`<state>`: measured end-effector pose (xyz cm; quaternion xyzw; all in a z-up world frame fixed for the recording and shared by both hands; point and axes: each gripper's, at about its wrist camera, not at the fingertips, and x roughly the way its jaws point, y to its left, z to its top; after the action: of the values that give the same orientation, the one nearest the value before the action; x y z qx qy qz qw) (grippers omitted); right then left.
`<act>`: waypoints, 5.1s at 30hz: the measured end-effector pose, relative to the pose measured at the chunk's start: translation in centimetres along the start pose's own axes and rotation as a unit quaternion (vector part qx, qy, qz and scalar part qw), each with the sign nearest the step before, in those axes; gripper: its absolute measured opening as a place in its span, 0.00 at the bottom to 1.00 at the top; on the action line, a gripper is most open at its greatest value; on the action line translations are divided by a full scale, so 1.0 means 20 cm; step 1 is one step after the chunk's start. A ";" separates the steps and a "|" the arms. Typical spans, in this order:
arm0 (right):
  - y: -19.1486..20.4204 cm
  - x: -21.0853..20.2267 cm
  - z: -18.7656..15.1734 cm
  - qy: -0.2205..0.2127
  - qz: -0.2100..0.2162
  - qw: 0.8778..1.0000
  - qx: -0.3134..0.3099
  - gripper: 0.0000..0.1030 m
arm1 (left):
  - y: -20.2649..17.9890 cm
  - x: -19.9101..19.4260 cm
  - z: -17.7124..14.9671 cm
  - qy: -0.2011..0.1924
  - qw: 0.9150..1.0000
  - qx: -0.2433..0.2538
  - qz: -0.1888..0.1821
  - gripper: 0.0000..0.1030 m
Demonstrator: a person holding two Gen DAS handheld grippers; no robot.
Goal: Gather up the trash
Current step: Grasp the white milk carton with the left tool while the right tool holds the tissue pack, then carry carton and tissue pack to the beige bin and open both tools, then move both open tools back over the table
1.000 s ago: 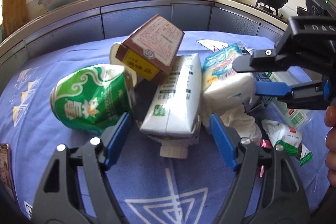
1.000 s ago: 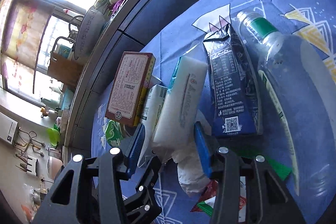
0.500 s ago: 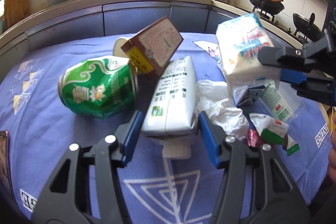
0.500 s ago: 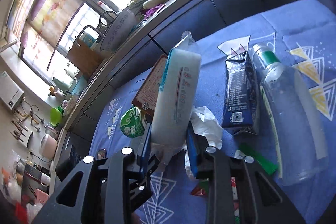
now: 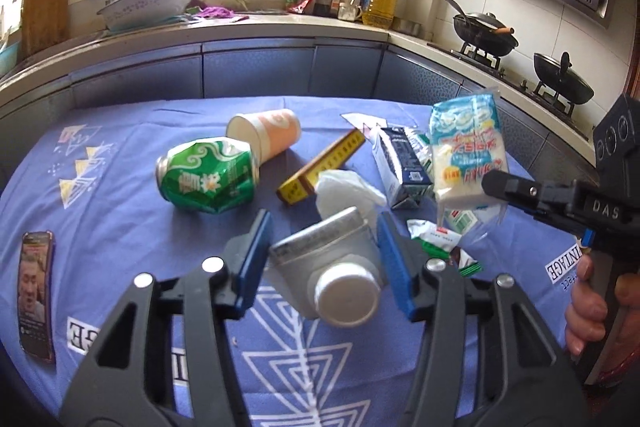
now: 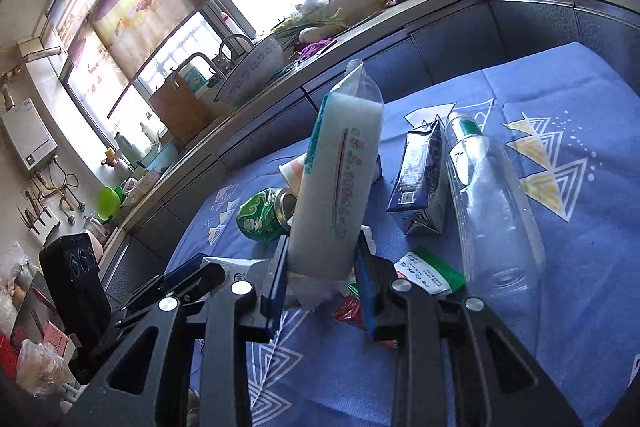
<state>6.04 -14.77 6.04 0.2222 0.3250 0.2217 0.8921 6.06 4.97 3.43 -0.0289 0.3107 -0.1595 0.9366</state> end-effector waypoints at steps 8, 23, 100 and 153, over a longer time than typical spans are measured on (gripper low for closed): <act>-0.05 -0.14 0.01 -0.031 0.011 0.999 0.009 0.30 | -0.13 0.00 0.10 0.000 1.000 0.024 -0.006 0.01; -0.05 -0.03 -0.04 0.000 0.030 1.000 0.007 0.30 | -0.06 -0.04 -0.18 0.154 0.987 0.038 0.042 0.84; -1.71 -1.38 -0.37 -0.164 -0.370 0.897 0.178 0.61 | -2.71 1.14 0.00 0.135 0.911 0.327 -0.213 0.63; 0.03 0.21 -0.29 0.101 -0.158 0.950 -0.250 0.48 | -0.06 0.51 0.04 0.057 0.997 0.053 0.014 0.65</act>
<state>4.84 -10.61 0.34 -0.0858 0.3780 0.1735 0.9053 13.85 0.60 -1.52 0.0341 0.3553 -0.1635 0.9197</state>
